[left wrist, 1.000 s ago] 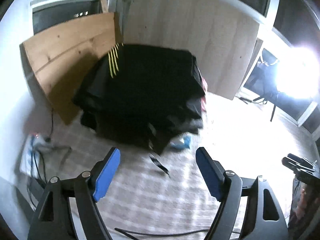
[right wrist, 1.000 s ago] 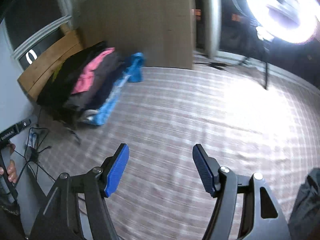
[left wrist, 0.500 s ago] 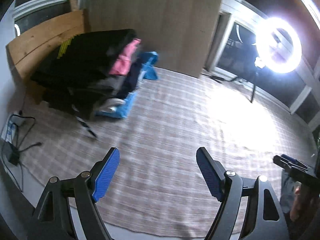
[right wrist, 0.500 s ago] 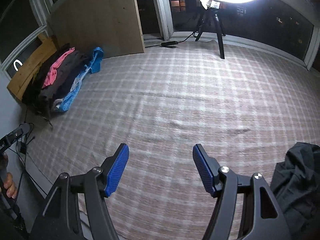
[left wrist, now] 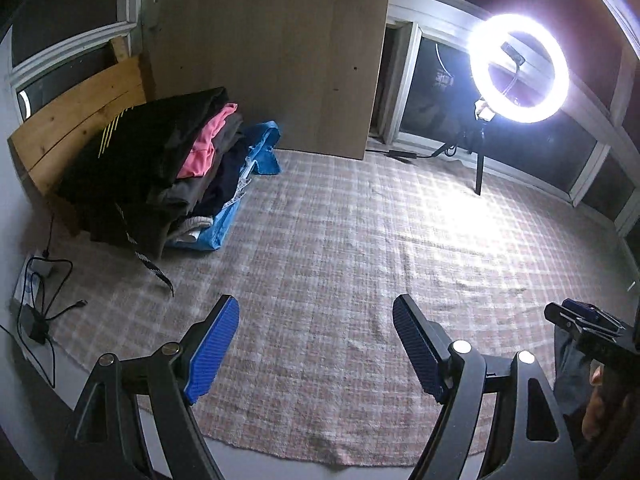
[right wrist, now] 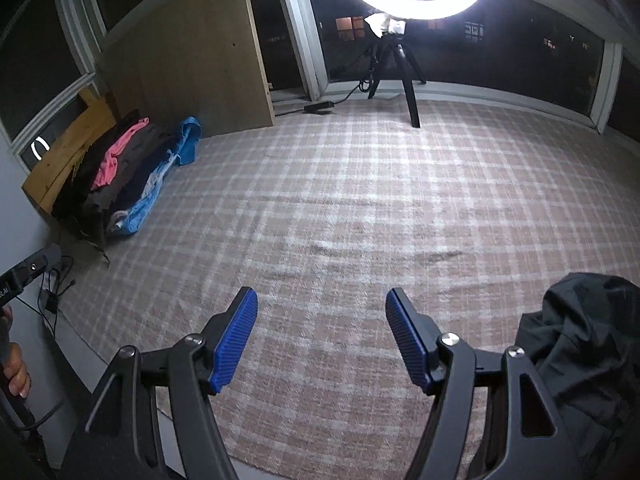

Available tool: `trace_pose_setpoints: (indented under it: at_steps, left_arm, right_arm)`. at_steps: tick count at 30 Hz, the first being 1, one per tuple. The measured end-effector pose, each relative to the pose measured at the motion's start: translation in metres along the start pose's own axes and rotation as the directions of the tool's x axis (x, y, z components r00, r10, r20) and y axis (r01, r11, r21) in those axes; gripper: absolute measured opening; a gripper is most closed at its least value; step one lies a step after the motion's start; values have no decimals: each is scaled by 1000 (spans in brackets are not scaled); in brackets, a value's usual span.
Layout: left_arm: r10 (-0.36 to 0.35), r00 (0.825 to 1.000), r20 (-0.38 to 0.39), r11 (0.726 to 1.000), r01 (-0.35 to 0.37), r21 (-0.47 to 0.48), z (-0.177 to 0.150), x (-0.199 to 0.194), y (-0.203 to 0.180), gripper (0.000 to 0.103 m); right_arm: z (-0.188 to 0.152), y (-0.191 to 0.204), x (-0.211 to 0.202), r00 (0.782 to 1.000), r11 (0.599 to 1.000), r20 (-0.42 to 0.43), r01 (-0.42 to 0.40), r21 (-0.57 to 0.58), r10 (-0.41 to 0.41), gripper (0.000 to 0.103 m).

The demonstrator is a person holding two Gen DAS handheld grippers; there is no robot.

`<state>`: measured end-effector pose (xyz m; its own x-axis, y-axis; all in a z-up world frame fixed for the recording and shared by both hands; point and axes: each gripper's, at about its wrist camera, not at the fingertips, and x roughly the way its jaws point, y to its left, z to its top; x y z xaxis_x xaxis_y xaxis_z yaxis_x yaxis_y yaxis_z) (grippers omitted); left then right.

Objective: Fold clothes

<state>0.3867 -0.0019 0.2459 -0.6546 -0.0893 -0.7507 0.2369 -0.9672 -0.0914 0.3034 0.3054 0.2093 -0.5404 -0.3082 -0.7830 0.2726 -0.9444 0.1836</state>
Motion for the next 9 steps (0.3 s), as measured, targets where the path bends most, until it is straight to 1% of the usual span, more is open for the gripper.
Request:
trace_pose_setpoints:
  at_steps: [3,9]
  left_arm:
    - [0,1000,-2,1000,0,2,-1,0,0,77]
    - [1,1000,19,1000,-1,15,-2,-5,0,77]
  right_arm:
    - [-3,1,-1,1000,1000,-1,-2,1,2,66]
    - [-5,5,-3,1000,1000,3,-4,-6,4,66]
